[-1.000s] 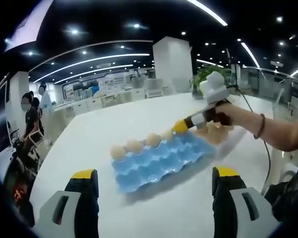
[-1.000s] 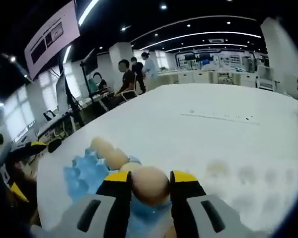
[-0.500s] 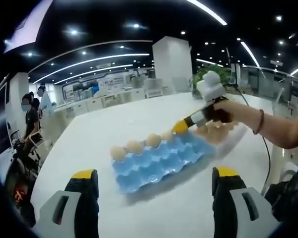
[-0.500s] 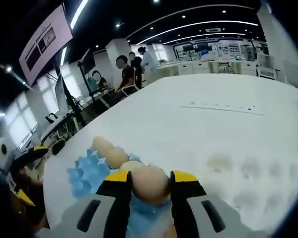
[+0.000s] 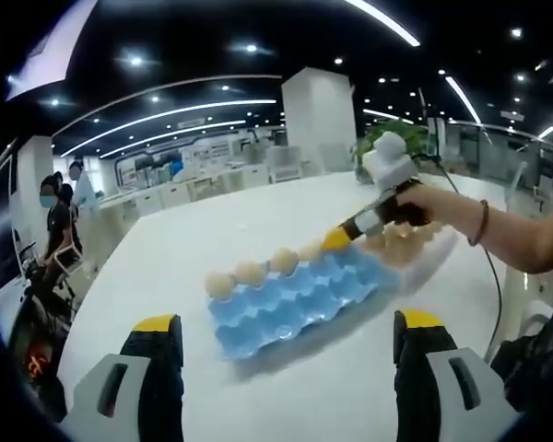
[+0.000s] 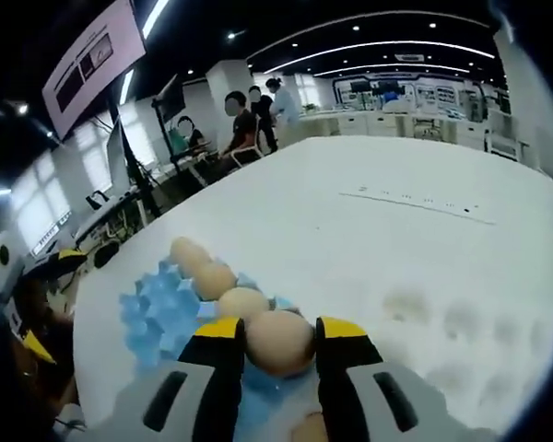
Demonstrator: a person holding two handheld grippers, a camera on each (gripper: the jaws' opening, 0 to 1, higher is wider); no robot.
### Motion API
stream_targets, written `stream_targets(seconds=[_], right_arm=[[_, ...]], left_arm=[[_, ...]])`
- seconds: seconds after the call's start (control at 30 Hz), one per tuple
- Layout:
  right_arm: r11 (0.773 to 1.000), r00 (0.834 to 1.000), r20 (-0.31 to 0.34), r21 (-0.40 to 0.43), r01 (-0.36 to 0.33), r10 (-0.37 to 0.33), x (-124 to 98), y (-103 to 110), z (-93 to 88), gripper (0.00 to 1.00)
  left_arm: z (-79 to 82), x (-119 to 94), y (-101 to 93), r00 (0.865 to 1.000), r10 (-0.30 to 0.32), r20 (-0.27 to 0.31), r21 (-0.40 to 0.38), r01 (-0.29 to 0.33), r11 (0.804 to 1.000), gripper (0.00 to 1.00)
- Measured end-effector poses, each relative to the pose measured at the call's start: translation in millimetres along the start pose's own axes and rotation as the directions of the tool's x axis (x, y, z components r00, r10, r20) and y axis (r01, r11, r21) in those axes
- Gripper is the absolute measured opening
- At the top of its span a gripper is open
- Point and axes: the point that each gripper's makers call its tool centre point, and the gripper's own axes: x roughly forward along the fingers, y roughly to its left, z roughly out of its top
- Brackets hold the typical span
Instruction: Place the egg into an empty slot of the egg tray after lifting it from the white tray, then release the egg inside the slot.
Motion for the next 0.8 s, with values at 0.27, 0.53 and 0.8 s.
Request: stream_targets(seconds=[0.27,0.53,0.8], right_arm=[[0.995,1.000,-0.021,-0.097,0.014,-0.016,1.8,-2.2,-1.5,0.31],[0.995,1.000,-0.010,-0.100,0.015,-0.016,-2.5,-4.1,-1.7,0.28],[0.995,1.000,-0.003,-0.096,0.011,-0.012,-4.4,-2.9,-3.4,0.29]], left_arm=[[-0.2,-0.6,-0.4,1.000,0.001,-0.001,0.002,-0.001,1.000,0.97],[0.2,0.3,-2.1,1.000,-0.002,-0.001,0.003,0.002,1.000,0.97],[0.6,1.5,-4.8,1.000,-0.007,-0.002,0.005,0.007,1.000,0.97]])
